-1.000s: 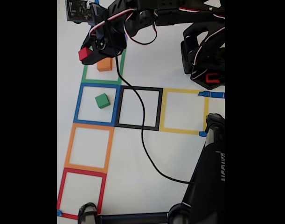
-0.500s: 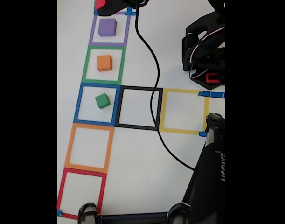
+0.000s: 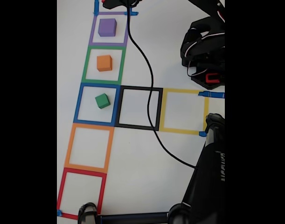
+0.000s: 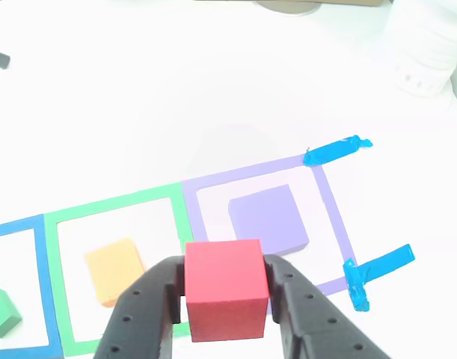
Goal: Tower of hanoi
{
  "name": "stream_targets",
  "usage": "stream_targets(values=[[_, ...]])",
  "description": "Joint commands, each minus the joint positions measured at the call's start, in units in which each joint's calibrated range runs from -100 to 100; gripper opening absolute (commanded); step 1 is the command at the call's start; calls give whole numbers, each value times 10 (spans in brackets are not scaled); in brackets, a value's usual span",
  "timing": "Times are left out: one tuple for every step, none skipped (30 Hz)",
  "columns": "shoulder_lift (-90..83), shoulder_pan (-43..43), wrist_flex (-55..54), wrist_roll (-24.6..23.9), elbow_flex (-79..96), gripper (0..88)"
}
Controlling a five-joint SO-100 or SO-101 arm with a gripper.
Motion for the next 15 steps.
stream_targets(values=[[-6, 28, -212, 7, 139, 1], [1, 34, -273, 7, 179, 1], [14, 40, -330, 7, 210, 1], [31, 46, -388, 7, 240, 1], [48, 50, -432, 7, 260, 1], [68, 56, -474, 7, 279, 1], [85, 60, -509, 7, 295, 1], [106, 64, -558, 7, 315, 1], [125, 68, -598, 7, 331, 1], [148, 73, -636, 7, 345, 1], [165, 77, -669, 7, 355, 1], [186, 81, -704, 7, 367, 1], [204, 83, -731, 7, 373, 1], [225, 86, -761, 7, 379, 1], [241, 88, -786, 7, 385, 1]])
